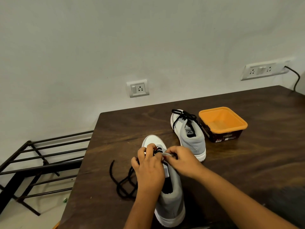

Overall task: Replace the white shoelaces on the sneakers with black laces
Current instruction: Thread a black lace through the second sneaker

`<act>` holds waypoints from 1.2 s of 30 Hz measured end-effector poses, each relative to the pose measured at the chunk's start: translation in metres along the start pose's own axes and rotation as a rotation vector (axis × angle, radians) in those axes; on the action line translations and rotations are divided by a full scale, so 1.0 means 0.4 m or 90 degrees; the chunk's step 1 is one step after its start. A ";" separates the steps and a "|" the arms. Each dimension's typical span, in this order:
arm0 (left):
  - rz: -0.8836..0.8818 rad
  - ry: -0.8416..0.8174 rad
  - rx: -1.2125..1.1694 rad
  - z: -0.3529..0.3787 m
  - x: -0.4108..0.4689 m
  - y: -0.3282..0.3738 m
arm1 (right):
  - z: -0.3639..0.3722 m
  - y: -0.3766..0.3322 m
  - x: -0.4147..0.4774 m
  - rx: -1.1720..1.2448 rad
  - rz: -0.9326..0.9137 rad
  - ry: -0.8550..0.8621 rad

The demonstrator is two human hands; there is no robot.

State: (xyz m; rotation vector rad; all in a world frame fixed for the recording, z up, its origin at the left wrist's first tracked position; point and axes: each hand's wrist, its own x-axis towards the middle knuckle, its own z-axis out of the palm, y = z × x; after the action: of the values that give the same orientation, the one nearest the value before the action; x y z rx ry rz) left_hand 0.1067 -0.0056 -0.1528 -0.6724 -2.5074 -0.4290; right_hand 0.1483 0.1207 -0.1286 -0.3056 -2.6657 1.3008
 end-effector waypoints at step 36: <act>-0.066 0.007 -0.007 -0.022 0.002 -0.013 | 0.011 -0.002 0.018 0.091 0.056 0.181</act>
State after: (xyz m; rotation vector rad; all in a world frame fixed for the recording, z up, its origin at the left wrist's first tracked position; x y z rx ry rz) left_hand 0.1068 -0.0132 -0.1459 -0.5440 -2.5395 -0.4828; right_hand 0.1404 0.1185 -0.1303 -0.5484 -2.3350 1.3515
